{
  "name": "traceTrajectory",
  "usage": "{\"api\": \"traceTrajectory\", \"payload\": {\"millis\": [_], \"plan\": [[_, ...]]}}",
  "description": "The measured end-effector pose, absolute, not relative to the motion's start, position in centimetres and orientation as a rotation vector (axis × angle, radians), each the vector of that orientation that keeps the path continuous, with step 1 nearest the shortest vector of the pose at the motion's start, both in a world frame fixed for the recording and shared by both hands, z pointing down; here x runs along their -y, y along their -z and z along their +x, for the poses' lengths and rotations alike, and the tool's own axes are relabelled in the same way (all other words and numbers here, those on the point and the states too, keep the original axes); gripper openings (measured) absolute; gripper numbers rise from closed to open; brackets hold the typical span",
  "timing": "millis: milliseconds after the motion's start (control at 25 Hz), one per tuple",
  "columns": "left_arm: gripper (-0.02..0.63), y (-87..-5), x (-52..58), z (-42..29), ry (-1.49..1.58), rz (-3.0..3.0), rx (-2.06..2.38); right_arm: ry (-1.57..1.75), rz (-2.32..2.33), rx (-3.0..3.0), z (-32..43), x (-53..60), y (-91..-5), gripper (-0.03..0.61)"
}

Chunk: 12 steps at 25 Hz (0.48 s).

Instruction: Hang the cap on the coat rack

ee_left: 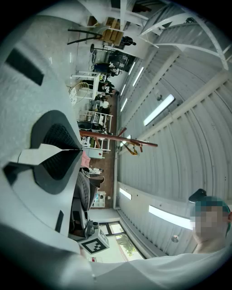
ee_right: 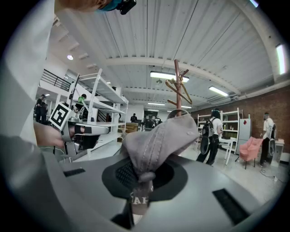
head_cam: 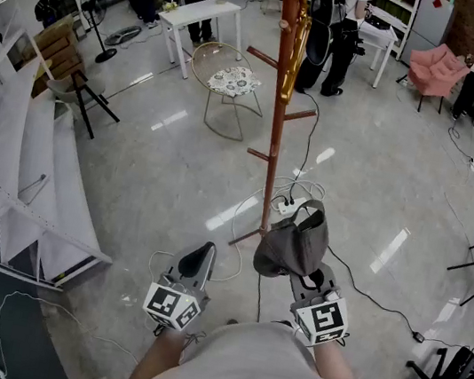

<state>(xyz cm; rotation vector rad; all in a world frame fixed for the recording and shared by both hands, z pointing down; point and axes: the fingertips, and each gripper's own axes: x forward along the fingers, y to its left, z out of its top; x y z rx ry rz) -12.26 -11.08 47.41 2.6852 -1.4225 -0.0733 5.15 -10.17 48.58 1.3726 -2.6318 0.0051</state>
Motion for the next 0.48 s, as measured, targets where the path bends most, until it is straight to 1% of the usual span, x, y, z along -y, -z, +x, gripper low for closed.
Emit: {"api": "traceTrajectory", "payload": {"millis": [480], "plan": [[0.011, -47.33, 11.14, -12.83, 0.085, 2.682, 1.417, -0.010, 1.362, 2.626, 4.68, 10.05, -49.29, 0.028]]}}
